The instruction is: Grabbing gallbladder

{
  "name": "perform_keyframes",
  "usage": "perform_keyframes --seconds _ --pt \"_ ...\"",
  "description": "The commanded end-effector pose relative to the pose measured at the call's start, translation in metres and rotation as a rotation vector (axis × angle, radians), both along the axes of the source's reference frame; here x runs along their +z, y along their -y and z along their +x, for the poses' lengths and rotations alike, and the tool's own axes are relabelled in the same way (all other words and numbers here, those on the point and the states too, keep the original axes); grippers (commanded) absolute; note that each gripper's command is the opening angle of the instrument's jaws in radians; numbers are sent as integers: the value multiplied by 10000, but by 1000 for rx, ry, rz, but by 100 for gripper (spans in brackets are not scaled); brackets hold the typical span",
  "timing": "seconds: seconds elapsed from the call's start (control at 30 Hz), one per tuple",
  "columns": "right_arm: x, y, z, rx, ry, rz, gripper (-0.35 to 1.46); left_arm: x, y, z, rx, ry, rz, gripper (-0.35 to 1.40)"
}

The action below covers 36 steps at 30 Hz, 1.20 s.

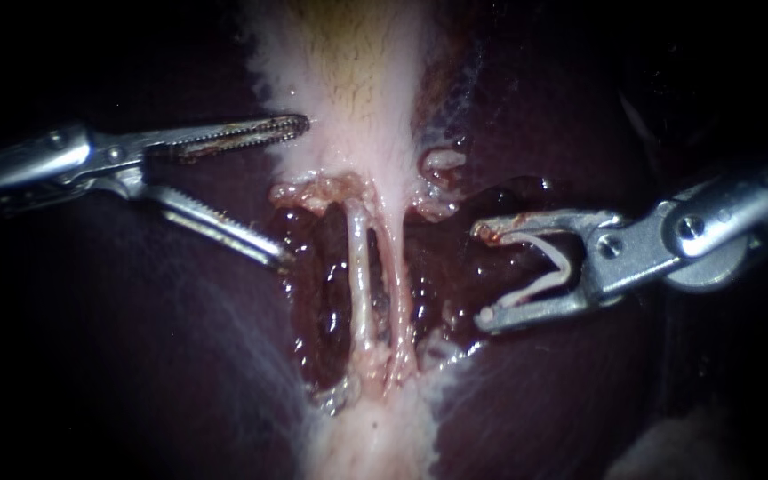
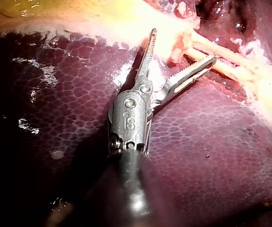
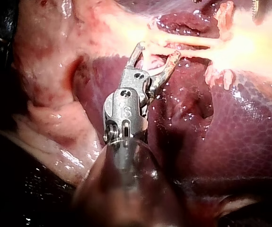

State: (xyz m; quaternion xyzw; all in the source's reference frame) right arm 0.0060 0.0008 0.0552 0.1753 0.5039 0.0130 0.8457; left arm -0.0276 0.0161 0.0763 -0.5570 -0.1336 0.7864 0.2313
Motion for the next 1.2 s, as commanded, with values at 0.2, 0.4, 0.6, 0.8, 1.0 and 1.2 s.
perform_keyframes --seconds 0.2,0.4,0.6,0.8,1.0,1.2 --pt "0 0 0 0 0 0 49 17 4 -4 36 -73 -23 84" --pt "-1 0 0 0 0 0 49 24 4 0 43 -101 -36 72" --pt "-1 0 0 0 0 0 49 20 4 2 44 -104 -47 49" --pt "-1 0 0 0 0 0 49 19 5 8 48 -105 -46 45" --pt "-1 0 0 0 0 0 49 14 3 13 50 -102 -43 44" --pt "-1 0 0 0 0 0 49 7 1 16 52 -100 -39 35"
